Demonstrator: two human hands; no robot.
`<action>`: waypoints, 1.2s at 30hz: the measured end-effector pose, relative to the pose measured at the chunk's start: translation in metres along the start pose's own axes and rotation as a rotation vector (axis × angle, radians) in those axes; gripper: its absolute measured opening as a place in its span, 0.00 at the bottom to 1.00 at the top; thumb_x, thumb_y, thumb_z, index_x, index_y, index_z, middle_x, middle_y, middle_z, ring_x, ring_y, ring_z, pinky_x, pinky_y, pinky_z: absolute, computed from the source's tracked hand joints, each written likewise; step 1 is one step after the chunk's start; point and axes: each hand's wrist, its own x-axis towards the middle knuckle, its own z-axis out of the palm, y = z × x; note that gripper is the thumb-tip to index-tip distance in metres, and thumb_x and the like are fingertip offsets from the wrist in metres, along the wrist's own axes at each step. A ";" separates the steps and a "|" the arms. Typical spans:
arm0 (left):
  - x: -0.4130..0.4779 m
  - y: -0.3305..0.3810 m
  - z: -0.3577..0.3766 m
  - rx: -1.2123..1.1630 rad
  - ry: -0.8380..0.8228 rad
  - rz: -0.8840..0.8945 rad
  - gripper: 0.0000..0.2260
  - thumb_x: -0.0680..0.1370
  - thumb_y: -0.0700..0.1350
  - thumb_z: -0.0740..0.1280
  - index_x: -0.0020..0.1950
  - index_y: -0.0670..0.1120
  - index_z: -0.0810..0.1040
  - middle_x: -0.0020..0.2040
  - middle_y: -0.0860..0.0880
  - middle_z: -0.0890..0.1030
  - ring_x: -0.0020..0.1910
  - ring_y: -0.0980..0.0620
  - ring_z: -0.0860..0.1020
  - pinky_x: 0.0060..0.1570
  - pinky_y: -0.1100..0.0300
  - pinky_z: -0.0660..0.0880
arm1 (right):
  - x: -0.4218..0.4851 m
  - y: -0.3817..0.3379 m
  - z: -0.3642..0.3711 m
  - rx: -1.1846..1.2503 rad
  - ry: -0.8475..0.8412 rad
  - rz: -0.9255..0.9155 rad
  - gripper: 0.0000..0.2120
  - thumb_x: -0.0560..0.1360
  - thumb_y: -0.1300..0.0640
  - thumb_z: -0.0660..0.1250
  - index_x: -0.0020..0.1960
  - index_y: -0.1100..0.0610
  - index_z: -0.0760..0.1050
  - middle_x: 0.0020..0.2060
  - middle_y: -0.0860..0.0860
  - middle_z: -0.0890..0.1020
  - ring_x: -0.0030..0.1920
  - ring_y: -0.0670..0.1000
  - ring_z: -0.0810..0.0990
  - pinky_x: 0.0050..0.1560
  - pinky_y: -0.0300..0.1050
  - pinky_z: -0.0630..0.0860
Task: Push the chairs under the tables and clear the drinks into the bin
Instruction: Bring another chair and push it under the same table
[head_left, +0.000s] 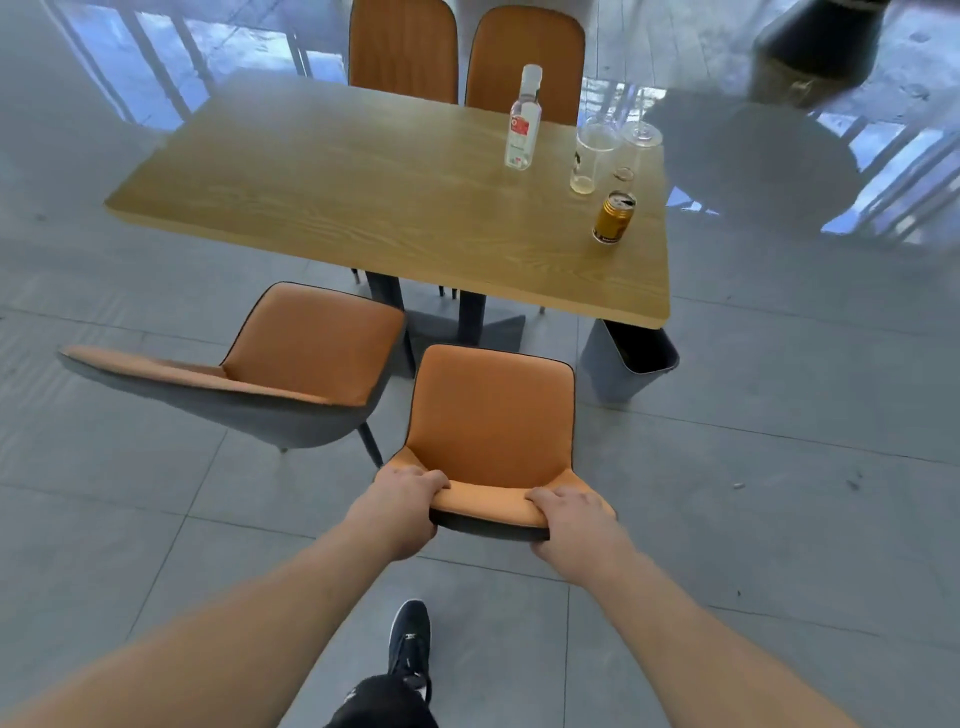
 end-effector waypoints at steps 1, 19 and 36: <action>0.009 -0.012 -0.013 0.008 -0.008 0.009 0.19 0.77 0.46 0.68 0.67 0.61 0.74 0.62 0.55 0.75 0.60 0.50 0.70 0.62 0.51 0.74 | 0.010 -0.012 -0.005 0.012 0.001 0.010 0.25 0.78 0.47 0.65 0.74 0.41 0.66 0.67 0.47 0.74 0.65 0.56 0.70 0.59 0.55 0.74; 0.066 -0.069 -0.070 0.155 -0.056 -0.035 0.30 0.73 0.55 0.73 0.73 0.61 0.65 0.69 0.54 0.72 0.68 0.48 0.69 0.68 0.38 0.69 | 0.073 -0.077 -0.051 -0.173 -0.134 0.242 0.31 0.74 0.40 0.70 0.71 0.47 0.63 0.66 0.51 0.72 0.72 0.63 0.64 0.67 0.80 0.56; 0.054 -0.293 -0.150 0.426 0.143 0.067 0.08 0.78 0.58 0.63 0.54 0.57 0.74 0.49 0.57 0.79 0.45 0.53 0.77 0.46 0.55 0.77 | 0.121 -0.205 -0.014 -0.227 0.221 0.118 0.08 0.76 0.51 0.68 0.52 0.48 0.70 0.44 0.47 0.78 0.45 0.54 0.79 0.41 0.50 0.69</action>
